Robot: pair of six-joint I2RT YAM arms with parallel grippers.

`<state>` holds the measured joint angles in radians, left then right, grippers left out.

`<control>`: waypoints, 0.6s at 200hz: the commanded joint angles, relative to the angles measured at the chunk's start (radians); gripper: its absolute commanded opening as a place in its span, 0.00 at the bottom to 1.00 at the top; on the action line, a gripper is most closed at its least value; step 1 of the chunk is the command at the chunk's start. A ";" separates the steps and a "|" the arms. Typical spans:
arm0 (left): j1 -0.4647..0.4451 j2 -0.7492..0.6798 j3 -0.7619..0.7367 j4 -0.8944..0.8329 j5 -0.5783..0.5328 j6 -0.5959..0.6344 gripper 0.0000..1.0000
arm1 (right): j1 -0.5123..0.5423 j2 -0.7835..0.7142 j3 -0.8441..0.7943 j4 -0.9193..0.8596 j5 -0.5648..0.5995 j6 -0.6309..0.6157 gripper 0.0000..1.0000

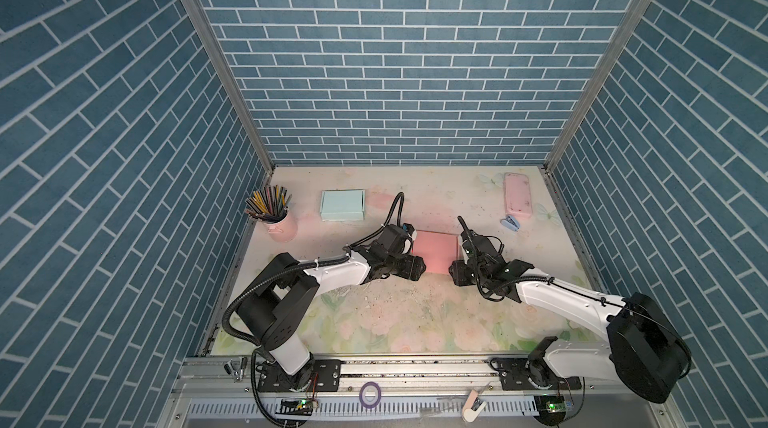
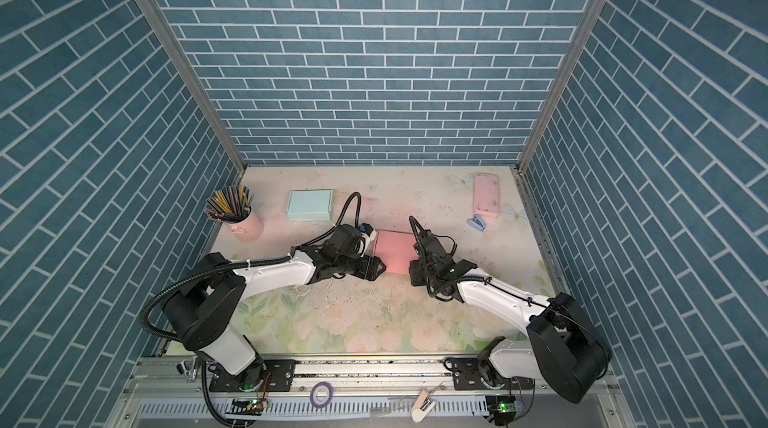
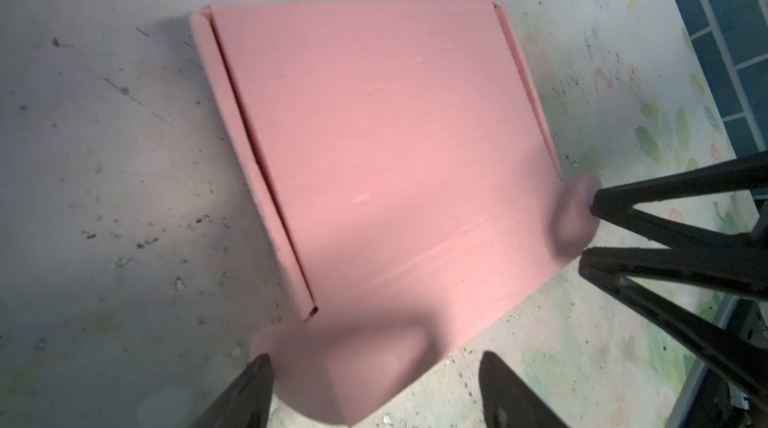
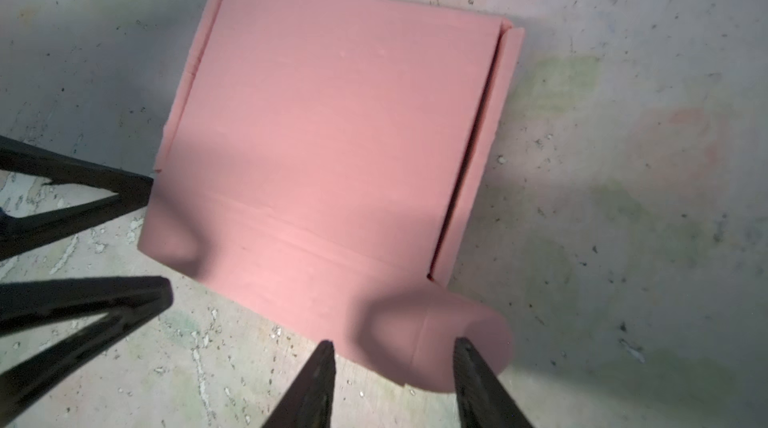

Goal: Fold the paper box
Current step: 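Press down on the closed pink lid with both grippers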

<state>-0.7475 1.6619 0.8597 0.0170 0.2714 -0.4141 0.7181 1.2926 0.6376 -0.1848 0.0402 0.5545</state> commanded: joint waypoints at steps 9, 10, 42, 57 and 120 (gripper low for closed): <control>-0.019 0.012 -0.007 0.043 0.018 -0.025 0.81 | -0.003 0.029 -0.016 0.031 -0.005 0.050 0.50; -0.019 0.012 -0.007 0.043 0.018 -0.025 0.81 | -0.002 0.030 -0.016 0.031 -0.005 0.051 0.50; -0.024 0.012 -0.011 0.062 0.028 -0.033 0.81 | -0.006 0.050 -0.030 0.074 -0.014 0.075 0.53; -0.024 0.013 -0.017 0.082 0.041 -0.046 0.81 | -0.011 0.048 -0.042 0.097 -0.026 0.089 0.53; -0.044 0.018 -0.026 0.136 0.065 -0.090 0.81 | -0.017 0.053 -0.058 0.180 -0.108 0.128 0.53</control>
<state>-0.7712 1.6772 0.8375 0.1127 0.3168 -0.4770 0.7002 1.3392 0.5877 -0.0582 -0.0181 0.6292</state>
